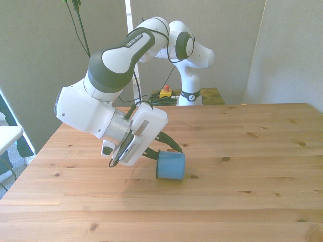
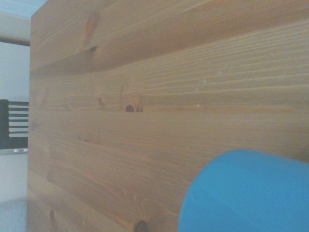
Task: Flip the mug upright
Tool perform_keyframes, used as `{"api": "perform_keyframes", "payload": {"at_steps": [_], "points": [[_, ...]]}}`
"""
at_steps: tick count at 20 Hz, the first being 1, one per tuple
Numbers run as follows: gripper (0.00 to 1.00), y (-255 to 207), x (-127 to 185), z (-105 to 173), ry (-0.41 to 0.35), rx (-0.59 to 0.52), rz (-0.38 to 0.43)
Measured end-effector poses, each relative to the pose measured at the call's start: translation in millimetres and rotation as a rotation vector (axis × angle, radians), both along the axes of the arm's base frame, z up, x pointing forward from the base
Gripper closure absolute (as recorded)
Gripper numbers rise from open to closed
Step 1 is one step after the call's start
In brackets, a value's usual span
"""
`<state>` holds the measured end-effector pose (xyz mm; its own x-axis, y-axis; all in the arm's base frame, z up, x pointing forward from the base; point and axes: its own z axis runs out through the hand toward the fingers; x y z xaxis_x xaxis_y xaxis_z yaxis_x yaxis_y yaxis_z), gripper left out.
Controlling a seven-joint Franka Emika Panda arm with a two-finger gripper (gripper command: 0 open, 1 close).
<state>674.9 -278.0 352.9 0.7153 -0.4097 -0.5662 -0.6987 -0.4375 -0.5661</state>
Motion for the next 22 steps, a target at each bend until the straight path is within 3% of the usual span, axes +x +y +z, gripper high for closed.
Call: {"api": "perform_keyframes", "payload": {"at_steps": [13, 16, 22], "points": [[1.00, 18, 6, 15, 0.005, 0.009, 0.015], [1.00, 31, 8, 41, -0.002, -0.049, 0.033], [1.00, 80, 2, 112, -0.019, -0.298, 0.072]]}}
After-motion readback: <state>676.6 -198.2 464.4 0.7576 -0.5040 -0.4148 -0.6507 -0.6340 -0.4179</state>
